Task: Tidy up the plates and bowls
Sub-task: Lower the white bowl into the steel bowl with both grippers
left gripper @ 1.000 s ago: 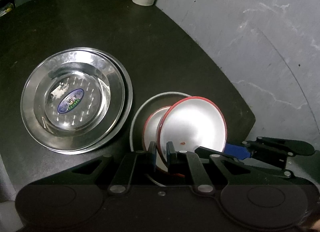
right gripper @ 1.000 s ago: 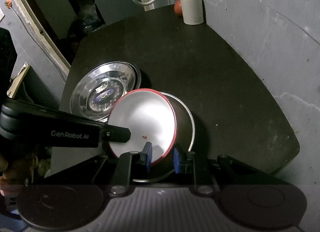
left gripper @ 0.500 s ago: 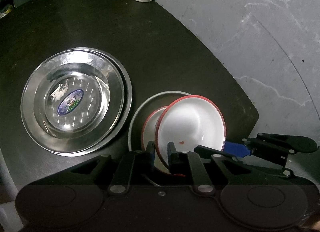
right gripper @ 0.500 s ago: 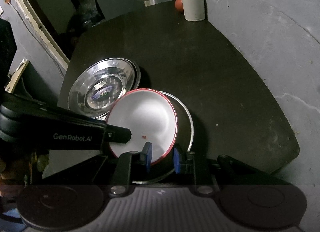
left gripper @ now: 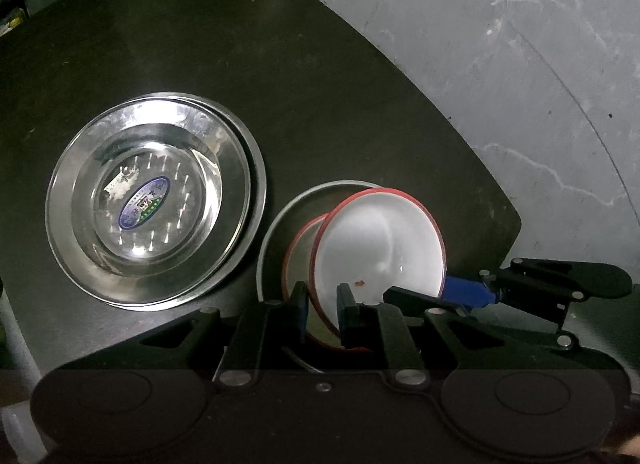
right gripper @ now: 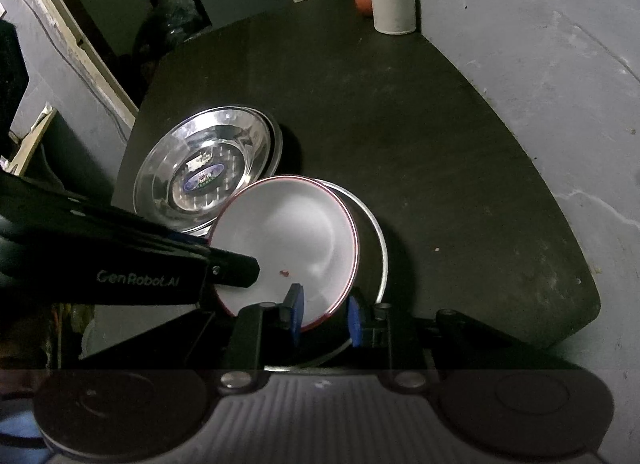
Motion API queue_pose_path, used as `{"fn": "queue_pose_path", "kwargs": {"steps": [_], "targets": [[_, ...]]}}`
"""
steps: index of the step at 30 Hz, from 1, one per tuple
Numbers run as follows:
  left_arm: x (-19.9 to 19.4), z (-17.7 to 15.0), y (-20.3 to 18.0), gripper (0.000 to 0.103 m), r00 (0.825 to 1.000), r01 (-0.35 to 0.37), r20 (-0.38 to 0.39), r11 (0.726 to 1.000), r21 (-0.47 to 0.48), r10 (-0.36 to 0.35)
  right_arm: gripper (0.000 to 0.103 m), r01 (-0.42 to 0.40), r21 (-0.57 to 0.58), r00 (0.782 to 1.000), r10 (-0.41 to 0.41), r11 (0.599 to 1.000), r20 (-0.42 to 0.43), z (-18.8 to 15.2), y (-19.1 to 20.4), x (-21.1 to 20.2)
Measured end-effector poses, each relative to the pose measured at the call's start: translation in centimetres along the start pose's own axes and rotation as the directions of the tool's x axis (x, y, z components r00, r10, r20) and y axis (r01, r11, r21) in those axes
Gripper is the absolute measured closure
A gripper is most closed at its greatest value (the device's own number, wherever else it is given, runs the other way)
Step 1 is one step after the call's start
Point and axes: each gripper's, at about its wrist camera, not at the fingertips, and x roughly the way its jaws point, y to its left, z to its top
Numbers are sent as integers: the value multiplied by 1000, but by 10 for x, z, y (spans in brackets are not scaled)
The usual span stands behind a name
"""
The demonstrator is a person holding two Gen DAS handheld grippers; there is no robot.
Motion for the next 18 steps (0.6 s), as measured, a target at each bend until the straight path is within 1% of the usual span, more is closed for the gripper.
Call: {"fn": "queue_pose_path", "kwargs": {"steps": [8,11,18], "targets": [[0,1,-2,88,1000,-9,-7,1000,-3,9,76,-6,-9,1000,6,1000,-11,2,1,3],[0,2,-3,85,1000,-15,-13,1000,1,15,76,-10,-11,1000,10,1000,-11,2,0,2],[-1,3,-4,82,1000,-18,-21,1000,5,18,76,-19,-13,1000,18,1000,-10,2,-1,2]]}}
